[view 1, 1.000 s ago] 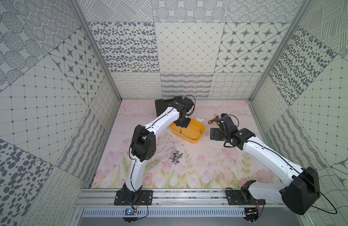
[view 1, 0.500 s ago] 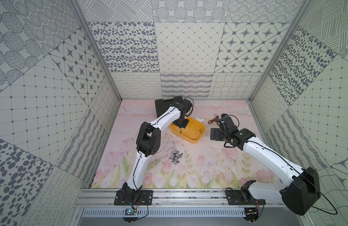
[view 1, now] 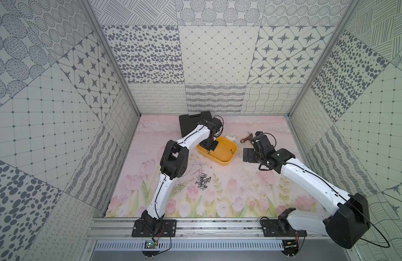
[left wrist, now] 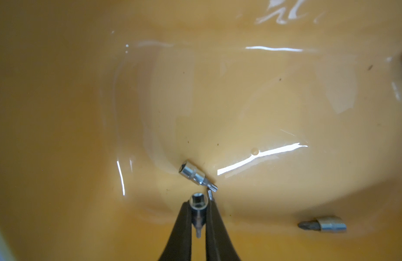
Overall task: Put the bit on the desktop into the storage box
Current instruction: Place the screwdriver bit in the storage box.
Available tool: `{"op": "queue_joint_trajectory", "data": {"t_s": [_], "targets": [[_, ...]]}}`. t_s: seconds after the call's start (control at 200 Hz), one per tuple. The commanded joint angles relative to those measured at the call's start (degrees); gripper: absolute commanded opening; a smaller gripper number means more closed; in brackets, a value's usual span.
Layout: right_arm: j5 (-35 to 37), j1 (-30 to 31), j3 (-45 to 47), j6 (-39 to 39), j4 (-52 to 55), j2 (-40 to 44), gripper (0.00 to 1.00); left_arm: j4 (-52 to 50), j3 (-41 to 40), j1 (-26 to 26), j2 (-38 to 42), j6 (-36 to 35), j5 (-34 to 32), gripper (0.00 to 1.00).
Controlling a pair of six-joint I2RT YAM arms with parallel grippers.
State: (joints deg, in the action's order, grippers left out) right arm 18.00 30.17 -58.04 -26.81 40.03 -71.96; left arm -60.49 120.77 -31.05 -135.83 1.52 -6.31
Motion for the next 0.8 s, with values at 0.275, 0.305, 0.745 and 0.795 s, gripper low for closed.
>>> {"op": "queue_joint_trajectory", "data": {"t_s": [0.275, 0.305, 0.745, 0.795], "targets": [[-0.31, -0.34, 0.35, -0.54, -1.45, 0.95, 0.97, -2.35, 0.00, 0.28, -1.35, -0.06, 1.91, 0.04], [-0.31, -0.34, 0.37, -0.54, -1.47, 0.86, 0.97, -2.48, 0.03, 0.36, -1.37, -0.07, 1.86, 0.04], [-0.33, -0.32, 0.00, -0.20, -1.45, 0.86, 0.97, -2.66, 0.05, 0.33, -1.68, 0.06, 2.26, 0.08], [-0.33, -0.38, -0.10, -0.19, -1.50, 0.88, 0.96, -2.70, 0.10, 0.36, -1.54, 0.11, 2.22, 0.10]]}}
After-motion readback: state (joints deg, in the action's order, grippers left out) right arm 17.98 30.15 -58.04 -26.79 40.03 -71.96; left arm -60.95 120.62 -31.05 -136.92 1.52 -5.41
